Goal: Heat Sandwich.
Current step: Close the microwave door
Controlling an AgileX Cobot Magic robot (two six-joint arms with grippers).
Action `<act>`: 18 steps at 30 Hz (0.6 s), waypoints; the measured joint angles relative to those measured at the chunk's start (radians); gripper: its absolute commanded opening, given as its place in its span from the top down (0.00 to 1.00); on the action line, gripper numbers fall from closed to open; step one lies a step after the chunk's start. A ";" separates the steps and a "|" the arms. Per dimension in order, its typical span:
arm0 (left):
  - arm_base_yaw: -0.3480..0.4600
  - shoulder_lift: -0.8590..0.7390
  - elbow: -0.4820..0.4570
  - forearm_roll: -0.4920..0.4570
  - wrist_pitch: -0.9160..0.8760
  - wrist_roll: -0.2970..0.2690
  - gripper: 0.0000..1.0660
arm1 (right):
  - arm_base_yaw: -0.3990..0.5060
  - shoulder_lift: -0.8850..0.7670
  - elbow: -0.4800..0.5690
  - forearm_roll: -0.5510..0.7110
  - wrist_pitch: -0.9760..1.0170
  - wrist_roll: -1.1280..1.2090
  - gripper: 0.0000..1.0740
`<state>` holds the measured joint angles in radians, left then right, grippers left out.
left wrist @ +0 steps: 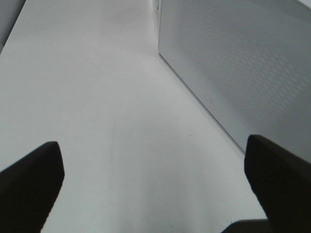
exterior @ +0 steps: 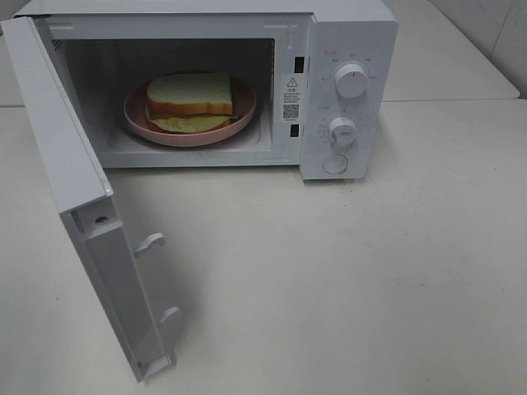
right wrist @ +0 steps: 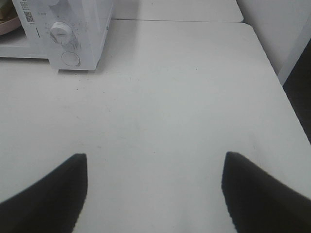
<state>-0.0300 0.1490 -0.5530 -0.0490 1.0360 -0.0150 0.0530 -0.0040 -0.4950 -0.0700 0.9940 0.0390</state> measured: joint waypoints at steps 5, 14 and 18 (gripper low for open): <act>0.000 0.097 -0.001 0.000 -0.081 0.000 0.22 | 0.000 0.000 0.000 0.000 0.000 0.000 0.31; 0.000 0.332 -0.001 0.000 -0.237 0.000 0.73 | 0.000 0.000 0.000 0.000 0.000 0.000 0.31; 0.000 0.454 -0.001 0.000 -0.302 0.000 1.00 | 0.000 0.000 0.000 0.000 0.000 0.000 0.31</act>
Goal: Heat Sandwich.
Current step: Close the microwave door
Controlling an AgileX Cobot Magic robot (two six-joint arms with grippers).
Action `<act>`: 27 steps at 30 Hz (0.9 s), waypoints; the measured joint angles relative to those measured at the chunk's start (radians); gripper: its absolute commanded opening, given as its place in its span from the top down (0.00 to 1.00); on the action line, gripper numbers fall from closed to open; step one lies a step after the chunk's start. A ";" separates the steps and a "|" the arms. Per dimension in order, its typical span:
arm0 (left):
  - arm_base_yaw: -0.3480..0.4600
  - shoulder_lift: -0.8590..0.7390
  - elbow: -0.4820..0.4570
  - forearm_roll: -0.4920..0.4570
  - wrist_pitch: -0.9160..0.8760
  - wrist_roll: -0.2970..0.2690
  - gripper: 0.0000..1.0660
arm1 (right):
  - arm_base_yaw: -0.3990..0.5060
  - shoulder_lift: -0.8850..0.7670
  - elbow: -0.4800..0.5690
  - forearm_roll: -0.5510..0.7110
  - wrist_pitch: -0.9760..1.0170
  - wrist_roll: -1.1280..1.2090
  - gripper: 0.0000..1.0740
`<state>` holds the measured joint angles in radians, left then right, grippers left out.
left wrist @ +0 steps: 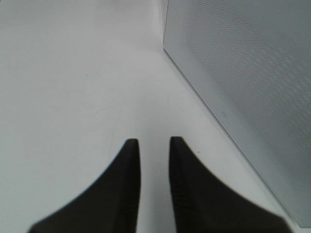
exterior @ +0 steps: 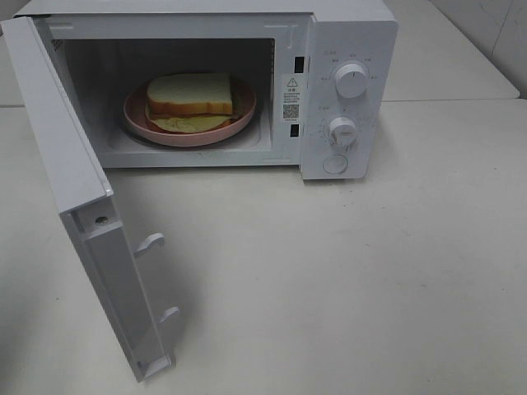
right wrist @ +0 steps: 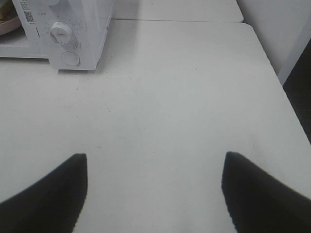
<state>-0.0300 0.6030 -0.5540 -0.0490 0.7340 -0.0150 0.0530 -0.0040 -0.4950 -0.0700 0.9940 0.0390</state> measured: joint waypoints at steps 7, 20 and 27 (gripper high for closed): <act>0.000 0.208 0.068 0.002 -0.265 0.001 1.00 | 0.000 0.000 0.000 0.000 0.001 0.000 0.31; 0.000 0.427 0.238 0.002 -0.896 0.001 1.00 | 0.000 0.000 0.000 0.000 0.001 0.000 0.31; 0.000 0.596 0.241 0.002 -1.122 0.001 1.00 | 0.000 0.000 0.000 0.000 0.001 0.000 0.31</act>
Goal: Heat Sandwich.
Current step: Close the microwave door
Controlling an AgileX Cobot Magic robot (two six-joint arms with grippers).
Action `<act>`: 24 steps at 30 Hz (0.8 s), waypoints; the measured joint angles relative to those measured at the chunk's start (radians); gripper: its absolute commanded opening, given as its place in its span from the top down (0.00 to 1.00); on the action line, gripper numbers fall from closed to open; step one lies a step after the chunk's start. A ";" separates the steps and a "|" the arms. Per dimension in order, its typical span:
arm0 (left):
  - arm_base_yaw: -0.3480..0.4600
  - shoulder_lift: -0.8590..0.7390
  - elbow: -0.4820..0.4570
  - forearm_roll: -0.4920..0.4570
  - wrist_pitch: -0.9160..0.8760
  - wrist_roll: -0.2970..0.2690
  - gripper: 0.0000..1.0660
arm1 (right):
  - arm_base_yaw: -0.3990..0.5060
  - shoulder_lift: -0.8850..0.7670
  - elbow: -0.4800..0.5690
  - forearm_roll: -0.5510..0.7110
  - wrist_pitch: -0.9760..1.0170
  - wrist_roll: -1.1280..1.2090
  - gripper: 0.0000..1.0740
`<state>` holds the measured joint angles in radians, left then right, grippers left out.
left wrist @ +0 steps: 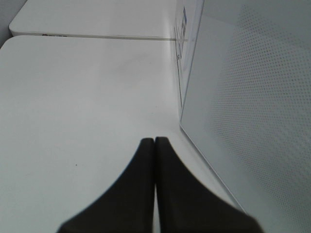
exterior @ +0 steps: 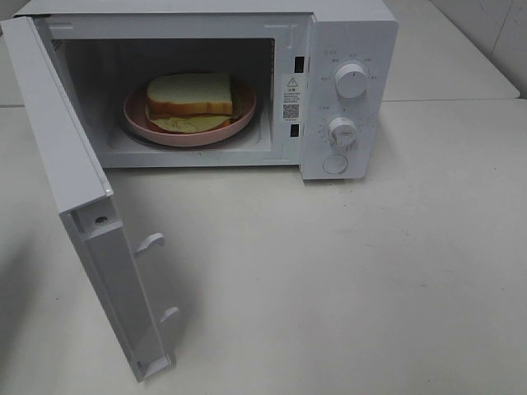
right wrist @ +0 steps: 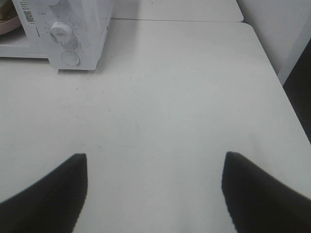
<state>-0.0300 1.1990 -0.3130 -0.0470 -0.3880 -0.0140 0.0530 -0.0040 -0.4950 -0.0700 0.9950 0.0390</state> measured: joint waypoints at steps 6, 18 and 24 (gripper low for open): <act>0.000 0.117 0.000 0.011 -0.177 -0.001 1.00 | 0.000 0.000 0.000 0.000 0.001 0.000 0.31; -0.009 0.296 -0.003 0.205 -0.476 -0.058 1.00 | 0.000 0.000 0.000 0.000 0.002 0.000 0.31; -0.073 0.369 -0.044 0.234 -0.517 -0.083 1.00 | 0.000 0.000 0.000 0.000 0.003 0.000 0.31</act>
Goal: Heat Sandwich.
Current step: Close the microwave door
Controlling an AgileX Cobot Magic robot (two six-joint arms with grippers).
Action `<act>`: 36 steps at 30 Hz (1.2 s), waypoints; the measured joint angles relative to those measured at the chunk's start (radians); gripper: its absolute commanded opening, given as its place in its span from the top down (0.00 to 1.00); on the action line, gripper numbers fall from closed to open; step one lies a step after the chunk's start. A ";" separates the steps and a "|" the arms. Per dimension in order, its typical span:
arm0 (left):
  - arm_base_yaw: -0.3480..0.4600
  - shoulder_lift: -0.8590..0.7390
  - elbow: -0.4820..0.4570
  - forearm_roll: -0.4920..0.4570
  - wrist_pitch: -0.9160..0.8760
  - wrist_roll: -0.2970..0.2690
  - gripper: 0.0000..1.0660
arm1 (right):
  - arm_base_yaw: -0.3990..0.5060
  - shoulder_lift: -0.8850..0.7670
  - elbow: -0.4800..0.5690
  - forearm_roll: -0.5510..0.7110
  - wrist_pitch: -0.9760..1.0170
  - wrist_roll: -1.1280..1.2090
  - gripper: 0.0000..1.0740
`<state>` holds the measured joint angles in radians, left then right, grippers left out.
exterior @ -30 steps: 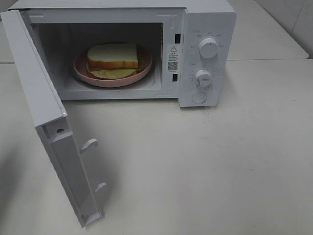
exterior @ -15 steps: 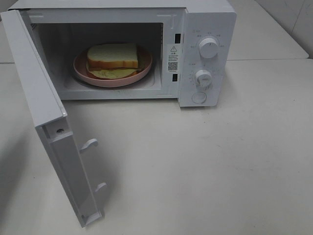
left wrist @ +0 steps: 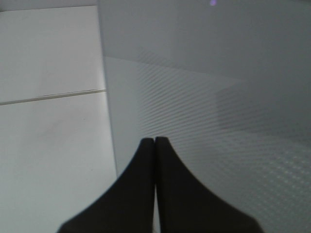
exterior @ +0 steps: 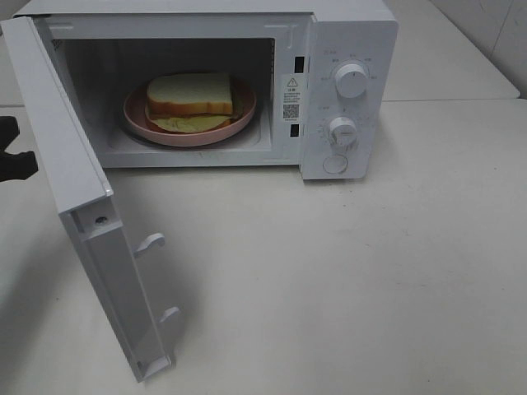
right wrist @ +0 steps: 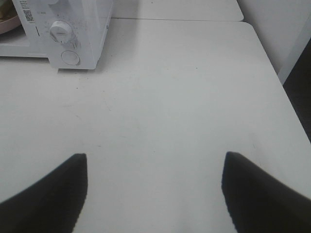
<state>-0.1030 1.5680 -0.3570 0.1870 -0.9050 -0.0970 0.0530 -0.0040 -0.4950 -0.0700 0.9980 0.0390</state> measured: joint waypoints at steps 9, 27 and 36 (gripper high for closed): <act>-0.098 0.047 -0.056 -0.003 -0.012 -0.004 1.00 | 0.000 0.000 0.000 0.000 0.000 0.000 0.31; -0.276 0.151 -0.199 -0.062 -0.007 -0.004 1.00 | 0.000 0.000 0.000 0.000 0.000 0.000 0.31; -0.374 0.213 -0.311 -0.137 0.025 -0.004 1.00 | 0.000 0.000 0.000 0.000 0.001 0.000 0.31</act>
<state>-0.4770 1.7810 -0.6680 0.0500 -0.8800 -0.1010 0.0530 -0.0040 -0.4950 -0.0700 0.9990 0.0390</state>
